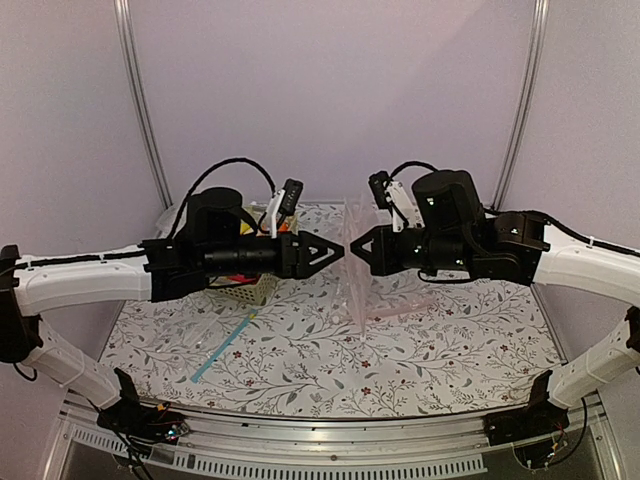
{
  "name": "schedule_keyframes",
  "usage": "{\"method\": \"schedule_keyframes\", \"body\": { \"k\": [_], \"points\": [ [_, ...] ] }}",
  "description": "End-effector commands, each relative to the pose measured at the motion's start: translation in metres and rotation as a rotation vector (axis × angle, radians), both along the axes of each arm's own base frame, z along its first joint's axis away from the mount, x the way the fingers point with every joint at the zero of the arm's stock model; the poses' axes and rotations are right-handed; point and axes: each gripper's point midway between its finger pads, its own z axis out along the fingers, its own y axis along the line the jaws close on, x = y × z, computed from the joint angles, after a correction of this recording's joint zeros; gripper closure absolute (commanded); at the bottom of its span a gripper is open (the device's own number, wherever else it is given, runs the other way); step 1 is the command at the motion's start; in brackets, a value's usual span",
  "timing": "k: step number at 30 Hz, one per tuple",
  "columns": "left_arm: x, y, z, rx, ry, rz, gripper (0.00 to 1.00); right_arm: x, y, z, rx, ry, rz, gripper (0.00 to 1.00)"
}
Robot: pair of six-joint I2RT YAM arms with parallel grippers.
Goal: Place the food in the zip-top bag and seal the zipper
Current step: Open the zipper food storage bag at the center of the board.
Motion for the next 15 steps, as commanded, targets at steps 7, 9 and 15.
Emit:
{"method": "schedule_keyframes", "body": {
  "k": [7, 9, 15],
  "points": [
    [-0.007, -0.020, -0.024, 0.071, 0.033, 0.000, 0.42, 0.005, 0.004, -0.003, 0.015, 0.009, -0.019, 1.00],
    [-0.008, -0.025, -0.026, 0.074, 0.035, -0.006, 0.43, 0.005, 0.005, -0.003, 0.016, 0.008, -0.020, 1.00],
    [0.000, -0.024, -0.033, 0.123, 0.037, 0.060, 0.54, 0.006, 0.004, -0.006, 0.007, 0.010, -0.026, 1.00]
  ]
}}
